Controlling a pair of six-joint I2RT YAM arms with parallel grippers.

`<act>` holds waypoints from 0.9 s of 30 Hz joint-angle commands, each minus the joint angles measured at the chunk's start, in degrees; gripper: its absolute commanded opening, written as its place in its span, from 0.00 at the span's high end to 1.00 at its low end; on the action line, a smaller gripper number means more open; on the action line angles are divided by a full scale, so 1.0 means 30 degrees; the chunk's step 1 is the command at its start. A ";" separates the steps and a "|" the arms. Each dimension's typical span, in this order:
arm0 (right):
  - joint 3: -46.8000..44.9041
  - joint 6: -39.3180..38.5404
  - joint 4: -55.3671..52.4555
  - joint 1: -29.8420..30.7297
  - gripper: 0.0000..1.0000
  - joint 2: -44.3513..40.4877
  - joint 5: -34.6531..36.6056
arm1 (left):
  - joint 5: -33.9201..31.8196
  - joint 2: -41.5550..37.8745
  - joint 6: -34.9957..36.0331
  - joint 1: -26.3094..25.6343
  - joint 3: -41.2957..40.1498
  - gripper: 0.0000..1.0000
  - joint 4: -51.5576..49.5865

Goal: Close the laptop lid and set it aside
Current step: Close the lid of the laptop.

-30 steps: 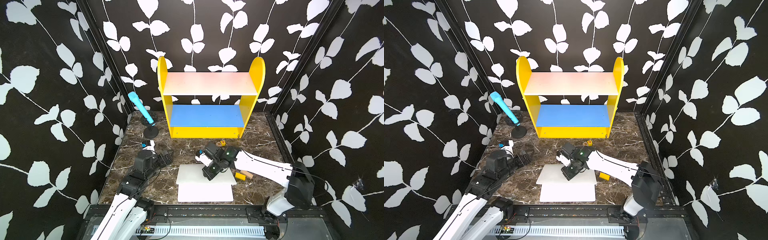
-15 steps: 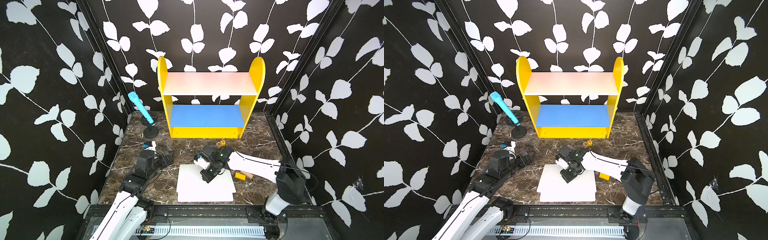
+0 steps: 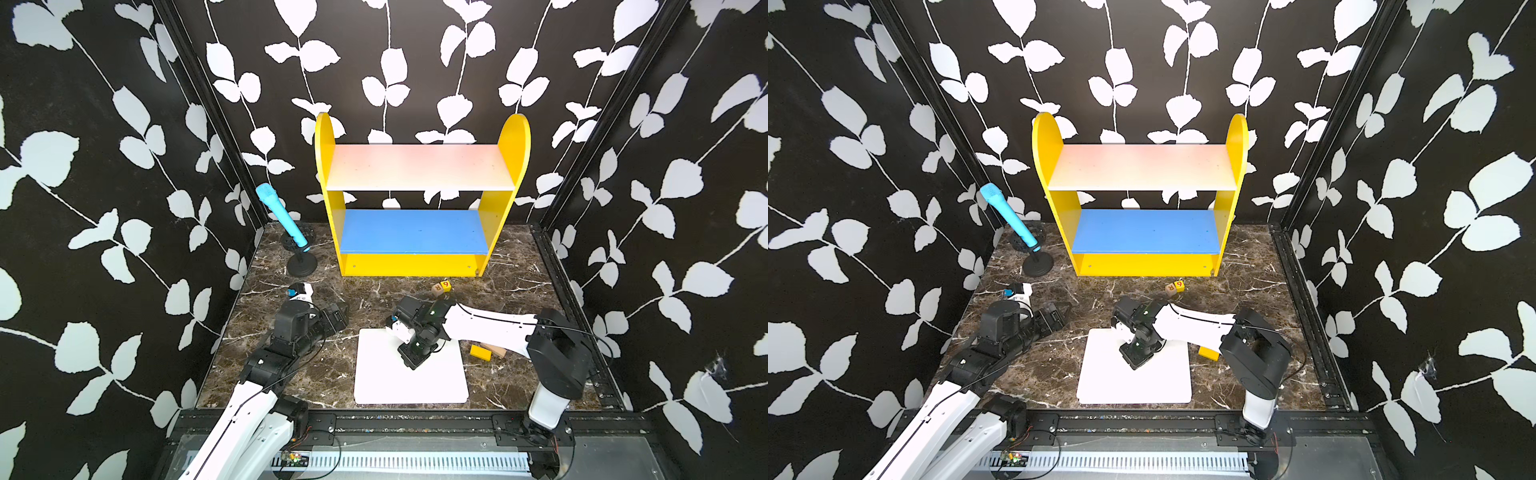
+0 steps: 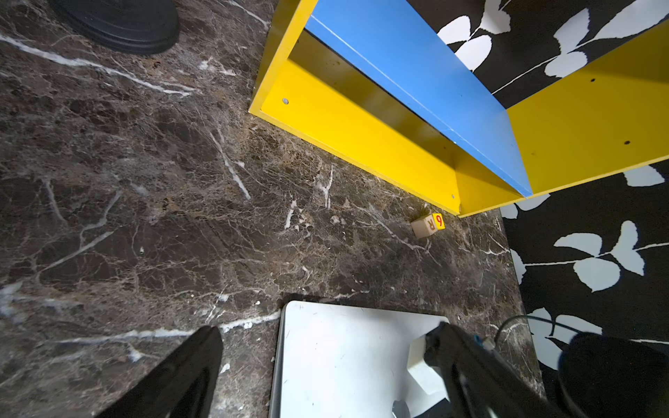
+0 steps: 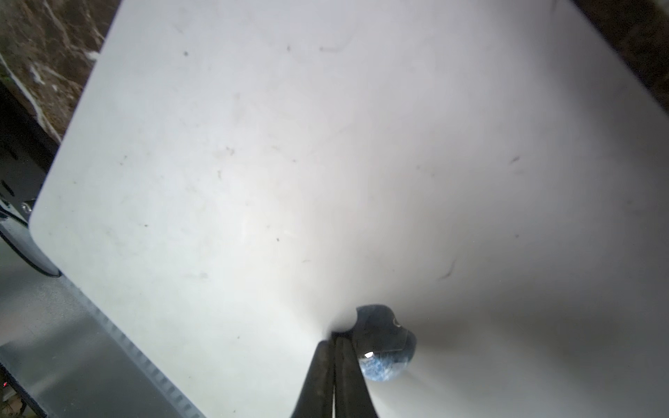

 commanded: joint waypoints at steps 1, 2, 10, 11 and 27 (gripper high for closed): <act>-0.0123 -0.0117 0.0082 0.0157 0.92 0.0478 -0.0005 | -0.0046 -0.0129 0.0303 -0.0077 -0.0258 0.05 0.0182; -0.0125 -0.0118 0.0067 0.0170 0.92 0.0503 0.0039 | -0.0065 -0.0122 0.0326 -0.0091 -0.0259 0.05 0.0127; -0.0818 0.0326 0.0517 -0.0141 0.84 -0.1186 0.0441 | 0.0185 -0.0098 0.0422 -0.0081 -0.0300 0.05 -0.0235; -0.0989 0.0403 0.0648 -0.0211 0.82 -0.1566 0.0439 | 0.0275 -0.0107 0.0443 -0.0092 -0.0267 0.05 -0.0306; -0.8176 0.4251 0.4821 -0.3750 0.49 -0.9932 -0.1020 | 0.2449 0.1580 0.0756 -0.0078 -0.0238 0.04 -0.1682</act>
